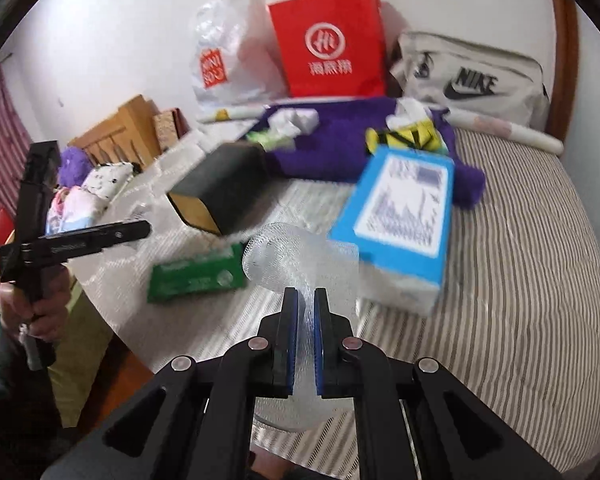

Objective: Organize soft objects
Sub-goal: 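Carry the snack packet and plastic bag with both tools toward the towel, then lower the plastic bag onto the pouch while the left tool drops the packet on the towel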

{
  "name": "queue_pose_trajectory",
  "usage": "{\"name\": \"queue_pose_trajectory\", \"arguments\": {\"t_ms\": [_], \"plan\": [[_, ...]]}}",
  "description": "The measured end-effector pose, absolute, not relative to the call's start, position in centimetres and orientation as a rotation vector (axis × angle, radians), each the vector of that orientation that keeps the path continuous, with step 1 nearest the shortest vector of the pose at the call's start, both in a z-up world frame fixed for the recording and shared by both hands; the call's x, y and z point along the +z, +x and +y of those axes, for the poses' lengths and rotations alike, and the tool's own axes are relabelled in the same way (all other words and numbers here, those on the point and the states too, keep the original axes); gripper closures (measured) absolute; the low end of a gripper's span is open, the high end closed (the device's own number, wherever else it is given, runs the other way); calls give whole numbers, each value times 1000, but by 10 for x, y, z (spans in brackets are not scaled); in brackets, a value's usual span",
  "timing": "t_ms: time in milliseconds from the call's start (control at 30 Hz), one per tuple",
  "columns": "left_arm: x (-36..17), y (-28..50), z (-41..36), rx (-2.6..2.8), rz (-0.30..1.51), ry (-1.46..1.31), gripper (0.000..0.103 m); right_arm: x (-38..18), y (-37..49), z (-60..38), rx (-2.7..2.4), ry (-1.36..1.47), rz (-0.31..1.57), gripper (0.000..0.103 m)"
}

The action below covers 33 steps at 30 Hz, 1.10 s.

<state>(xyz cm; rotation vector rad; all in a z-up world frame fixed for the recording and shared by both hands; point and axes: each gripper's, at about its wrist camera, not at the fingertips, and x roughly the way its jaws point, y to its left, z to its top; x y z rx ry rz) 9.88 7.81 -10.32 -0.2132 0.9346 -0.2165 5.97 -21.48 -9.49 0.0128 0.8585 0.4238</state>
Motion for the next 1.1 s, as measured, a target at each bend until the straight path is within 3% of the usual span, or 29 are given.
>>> {"name": "queue_pose_trajectory", "arguments": {"t_ms": [567,1100], "plan": [[-52,196,57,-258,921,-149,54,-52,178,-226,379,29,778,96],[-75,305,20,-300,1027,-154,53,-72,293,-218,386,10,843,96]]}}
